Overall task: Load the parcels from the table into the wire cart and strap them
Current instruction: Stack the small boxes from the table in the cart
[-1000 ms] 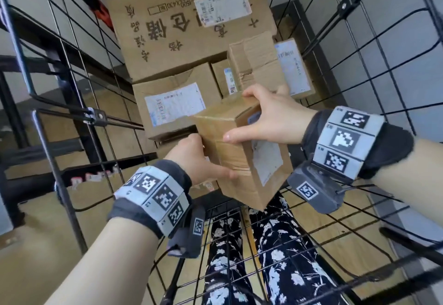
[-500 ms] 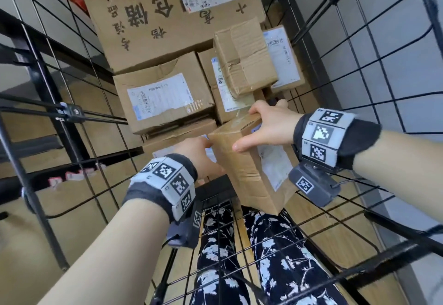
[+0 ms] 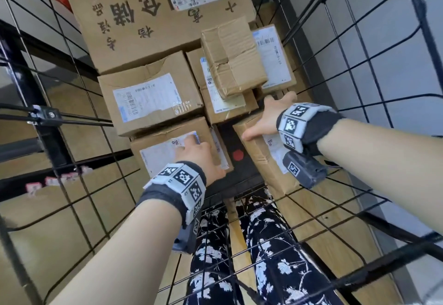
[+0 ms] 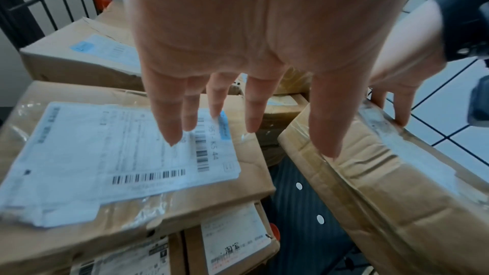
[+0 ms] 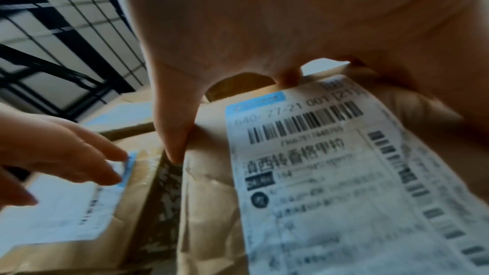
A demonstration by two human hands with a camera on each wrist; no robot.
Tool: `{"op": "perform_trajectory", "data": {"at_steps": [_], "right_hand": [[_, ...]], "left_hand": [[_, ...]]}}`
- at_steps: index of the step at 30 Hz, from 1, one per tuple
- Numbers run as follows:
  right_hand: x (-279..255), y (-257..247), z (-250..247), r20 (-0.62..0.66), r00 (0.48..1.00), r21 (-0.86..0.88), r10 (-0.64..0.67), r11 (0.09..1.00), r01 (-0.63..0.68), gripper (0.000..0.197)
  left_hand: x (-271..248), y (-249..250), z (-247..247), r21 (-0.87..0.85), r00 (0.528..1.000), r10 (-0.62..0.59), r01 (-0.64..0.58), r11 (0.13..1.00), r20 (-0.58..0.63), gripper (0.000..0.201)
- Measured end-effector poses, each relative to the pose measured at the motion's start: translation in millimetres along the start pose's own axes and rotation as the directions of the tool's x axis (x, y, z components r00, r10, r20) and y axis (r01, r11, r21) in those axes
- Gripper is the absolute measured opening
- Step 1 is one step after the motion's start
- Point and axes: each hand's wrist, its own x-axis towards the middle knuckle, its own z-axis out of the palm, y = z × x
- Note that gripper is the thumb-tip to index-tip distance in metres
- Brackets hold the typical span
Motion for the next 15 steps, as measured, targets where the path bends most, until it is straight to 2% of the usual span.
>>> {"op": "perform_trajectory", "data": {"at_steps": [3, 7, 11, 13, 15], "right_hand": [[21, -6, 13, 0.017, 0.999, -0.028, 0.049, 0.998, -0.049, 0.111], [44, -11, 31, 0.003, 1.000, -0.049, 0.030, 0.998, -0.030, 0.109], [71, -19, 53, 0.016, 1.000, 0.046, 0.023, 0.999, -0.023, 0.110], [78, -25, 58, 0.029, 0.995, 0.011, 0.095, 0.995, -0.096, 0.107], [79, -32, 61, 0.026, 0.993, -0.015, 0.113, 0.993, -0.113, 0.098]], "left_hand": [[7, 2, 9, 0.005, 0.998, -0.027, 0.027, 1.000, -0.061, 0.063], [17, -2, 21, -0.028, 0.981, -0.134, 0.131, 0.991, -0.138, 0.076], [24, -6, 30, -0.057, 0.972, -0.163, 0.155, 0.986, -0.172, 0.067], [26, -4, 32, -0.051, 0.971, -0.170, 0.163, 0.985, -0.169, 0.066], [28, -3, 33, -0.056, 0.969, -0.176, 0.168, 0.984, -0.171, 0.064]]}}
